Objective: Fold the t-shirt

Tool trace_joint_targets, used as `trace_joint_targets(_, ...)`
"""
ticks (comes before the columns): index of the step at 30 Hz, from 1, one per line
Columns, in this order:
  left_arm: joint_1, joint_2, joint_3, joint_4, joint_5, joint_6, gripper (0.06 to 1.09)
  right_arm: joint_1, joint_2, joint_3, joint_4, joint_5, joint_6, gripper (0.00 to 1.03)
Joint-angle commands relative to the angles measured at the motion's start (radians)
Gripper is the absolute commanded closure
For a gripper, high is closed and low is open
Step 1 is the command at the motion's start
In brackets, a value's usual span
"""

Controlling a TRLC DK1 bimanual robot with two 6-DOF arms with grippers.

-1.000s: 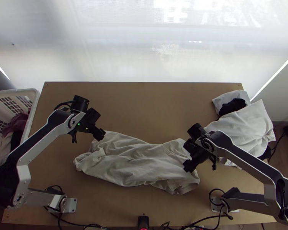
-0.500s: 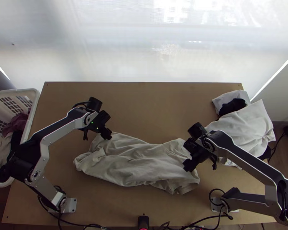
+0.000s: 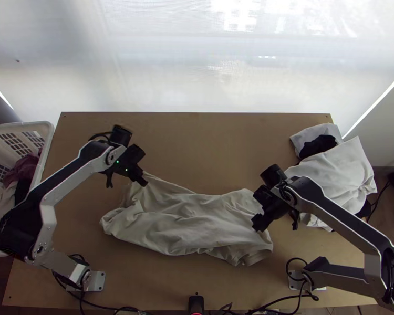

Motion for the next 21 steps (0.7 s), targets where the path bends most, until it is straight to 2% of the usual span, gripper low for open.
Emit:
trace_joint_targets(1, 0.082, -0.182, 0.265, -0.240, 0.069, -0.033, 1.05, -0.044, -0.049, 0.056, -0.005, 0.001, -0.004, 0.30)
trace_joint_targets(6, 0.103, -0.286, 0.419, -0.383, 0.119, -0.043, 1.05, -0.078, -0.029, 0.106, -0.005, 0.000, -0.002, 0.29)
trace_joint_targets(8, 0.089, -0.318, 0.411, -0.415, 0.123, -0.042, 1.05, -0.075, 0.014, 0.111, -0.007, -0.013, 0.006, 0.23)
trace_joint_targets(10, 0.082, -0.343, 0.376, -0.420, 0.123, -0.040, 1.05, -0.037, 0.052, 0.106, -0.007, -0.052, 0.019, 0.21)
trace_joint_targets(14, 0.069, -0.363, 0.313, -0.418, 0.123, -0.040, 1.05, 0.071, 0.124, 0.119, 0.070, -0.054, 0.049, 0.20)
trace_joint_targets(21, 0.051, -0.370, 0.302, -0.417, 0.121, -0.036, 1.05, 0.097, 0.354, 0.261, 0.134, -0.063, 0.024, 0.20)
